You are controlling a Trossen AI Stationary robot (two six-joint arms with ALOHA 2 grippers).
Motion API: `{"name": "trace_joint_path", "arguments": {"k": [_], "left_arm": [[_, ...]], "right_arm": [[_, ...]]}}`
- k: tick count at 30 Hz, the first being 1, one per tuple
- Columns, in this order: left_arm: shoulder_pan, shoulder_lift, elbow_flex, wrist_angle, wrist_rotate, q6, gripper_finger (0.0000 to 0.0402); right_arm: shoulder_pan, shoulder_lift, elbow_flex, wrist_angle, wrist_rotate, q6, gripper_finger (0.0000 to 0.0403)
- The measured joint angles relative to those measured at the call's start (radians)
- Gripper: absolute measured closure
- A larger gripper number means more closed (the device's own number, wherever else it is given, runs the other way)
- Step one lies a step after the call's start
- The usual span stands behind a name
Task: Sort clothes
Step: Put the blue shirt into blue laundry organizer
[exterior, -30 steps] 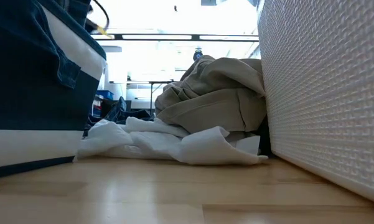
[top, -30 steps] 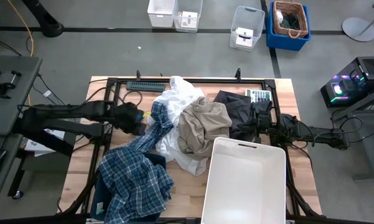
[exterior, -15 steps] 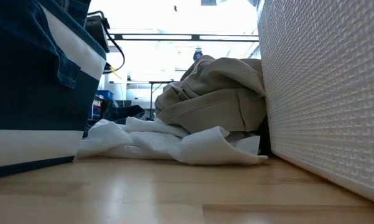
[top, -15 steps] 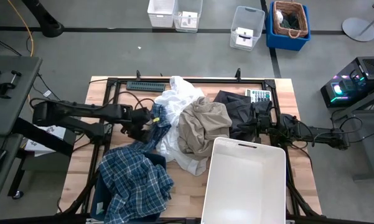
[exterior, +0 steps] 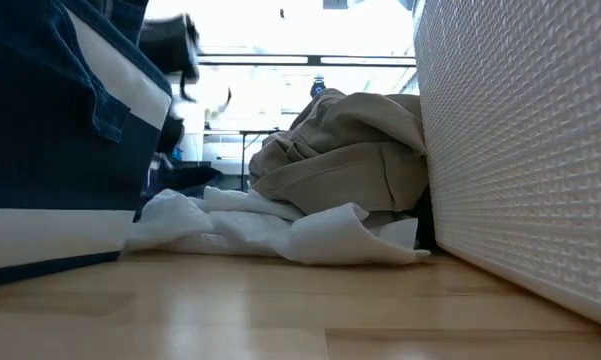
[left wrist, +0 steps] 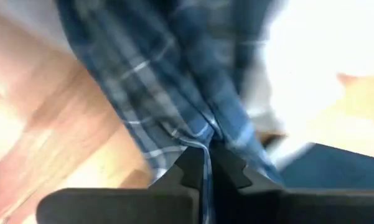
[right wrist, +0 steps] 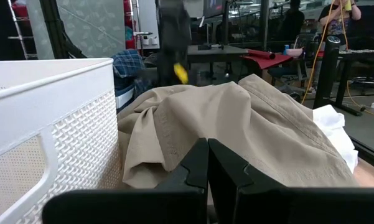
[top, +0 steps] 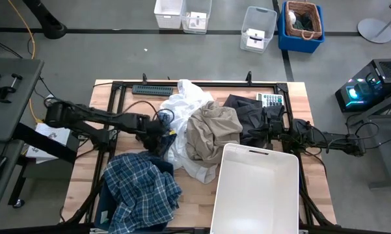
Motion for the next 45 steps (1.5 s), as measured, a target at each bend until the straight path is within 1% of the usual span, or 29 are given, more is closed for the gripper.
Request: {"name": "trace_joint_path", "arguments": {"k": [3, 5, 9, 12, 14, 16, 20, 24, 26, 27, 32, 34, 36, 38, 40, 43, 45], "left_arm": [[0.003, -0.104, 0.113, -0.106, -0.078, 0.026, 0.0400], [0.005, -0.181, 0.191, -0.140, -0.128, 0.052, 0.0400], [0.004, -0.311, 0.345, -0.150, -0.216, 0.109, 0.0401], [-0.026, -0.378, 0.462, -0.134, -0.275, 0.161, 0.0401], [-0.071, -0.411, 0.530, -0.111, -0.291, 0.169, 0.0401], [-0.143, -0.424, 0.584, -0.092, -0.295, 0.158, 0.0401], [-0.350, -0.407, 0.650, -0.147, -0.295, 0.034, 0.0401], [-0.568, -0.355, 0.649, -0.290, -0.292, -0.154, 0.0401], [-0.666, -0.313, 0.636, -0.355, -0.268, -0.272, 0.0401], [-0.714, -0.289, 0.630, -0.371, -0.237, -0.333, 0.0401], [-0.950, -0.166, 0.608, -0.411, 0.002, -0.611, 0.0401], [-1.036, -0.124, 0.578, -0.404, 0.068, -0.691, 0.0401], [-1.099, -0.089, 0.532, -0.407, 0.109, -0.745, 0.0401], [-1.125, -0.058, 0.470, -0.397, 0.127, -0.766, 0.0401], [-1.106, -0.041, 0.402, -0.366, 0.122, -0.774, 0.0401], [-1.027, -0.030, 0.304, -0.240, 0.062, -0.765, 0.0401], [-0.964, -0.028, 0.250, -0.209, -0.017, -0.761, 0.0401]], "right_arm": [[0.000, 0.000, 0.000, 0.000, 0.000, 0.000, 0.0402], [0.000, 0.000, 0.000, 0.000, 0.000, 0.000, 0.0402], [0.000, 0.000, 0.000, 0.000, 0.000, 0.000, 0.0402], [0.000, 0.000, 0.000, 0.000, 0.000, 0.000, 0.0402], [0.000, 0.000, 0.000, 0.000, 0.000, 0.000, 0.0402], [0.000, 0.000, 0.000, 0.000, 0.000, 0.000, 0.0402], [0.000, 0.000, 0.000, 0.000, 0.000, 0.000, 0.0402], [0.000, 0.000, 0.000, 0.000, 0.000, 0.000, 0.0402], [0.000, 0.000, 0.000, 0.000, 0.000, 0.000, 0.0402], [0.000, 0.000, 0.000, 0.000, 0.000, 0.000, 0.0402], [0.000, 0.000, 0.000, 0.000, 0.000, 0.000, 0.0402], [0.000, 0.000, 0.000, 0.000, 0.000, 0.000, 0.0402], [0.000, 0.000, 0.000, 0.000, 0.000, 0.000, 0.0402], [0.000, 0.000, 0.000, 0.000, 0.000, 0.000, 0.0402], [0.000, 0.000, 0.000, 0.000, 0.000, 0.000, 0.0402], [0.000, 0.000, 0.000, 0.000, 0.000, 0.000, 0.0402], [0.000, 0.000, 0.000, 0.000, 0.000, 0.000, 0.0402]]}}
